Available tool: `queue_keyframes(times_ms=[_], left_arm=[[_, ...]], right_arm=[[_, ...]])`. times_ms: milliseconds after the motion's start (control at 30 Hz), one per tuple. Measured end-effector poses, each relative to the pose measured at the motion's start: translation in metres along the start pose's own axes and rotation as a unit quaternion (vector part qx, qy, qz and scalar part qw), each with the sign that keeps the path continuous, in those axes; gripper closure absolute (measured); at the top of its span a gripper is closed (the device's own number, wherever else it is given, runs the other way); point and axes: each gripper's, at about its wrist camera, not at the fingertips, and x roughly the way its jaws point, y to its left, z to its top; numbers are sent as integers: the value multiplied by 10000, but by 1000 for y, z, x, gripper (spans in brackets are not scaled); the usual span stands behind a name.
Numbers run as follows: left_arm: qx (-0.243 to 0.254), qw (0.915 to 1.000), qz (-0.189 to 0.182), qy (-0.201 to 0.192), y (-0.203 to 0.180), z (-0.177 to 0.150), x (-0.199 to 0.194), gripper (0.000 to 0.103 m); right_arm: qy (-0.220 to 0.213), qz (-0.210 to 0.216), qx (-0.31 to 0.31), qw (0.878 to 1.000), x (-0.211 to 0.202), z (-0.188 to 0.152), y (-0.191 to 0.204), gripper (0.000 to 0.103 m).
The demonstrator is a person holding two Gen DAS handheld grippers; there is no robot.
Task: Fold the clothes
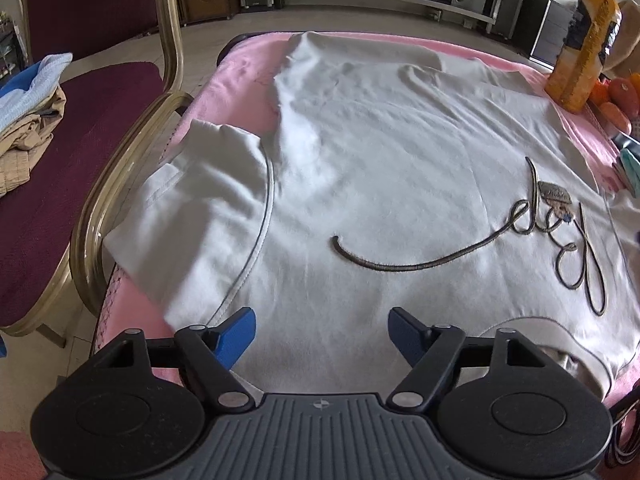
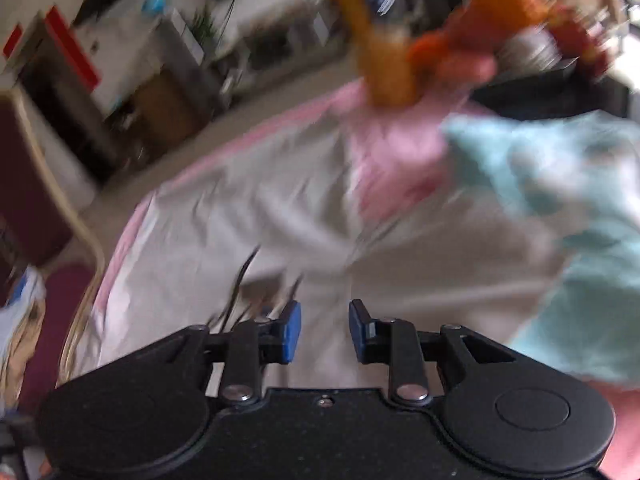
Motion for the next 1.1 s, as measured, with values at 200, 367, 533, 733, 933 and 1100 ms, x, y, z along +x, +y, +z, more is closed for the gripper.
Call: queue_keyframes(times_ms=[200,367,533,733,933,1100], left_arm=[[83,9986,37,521,-1,-13,-3,40],[266,9969,272,694,0,-36,-21,38],[-271,9988,385,109,35,-17,-49,40],[-1177,9904,725,69,109,47,-35,42],[-1841,9765,926,623,144,54,9,46],[-2086,9694,1032,779,154,57,32,52]], right_arm=[[760,-800,372,9932,10,-9,-29,83],[531,-1317,682,9875,-12,-13,-50,81],[-212,-709,765,9943,-37,0,-43,74],[-1041,431,381,9929,-64,30,2,55],[-1589,1217,-1,9798,-59,50,45,52],[-1676,1308,-195,9769,-46,50,49,51]])
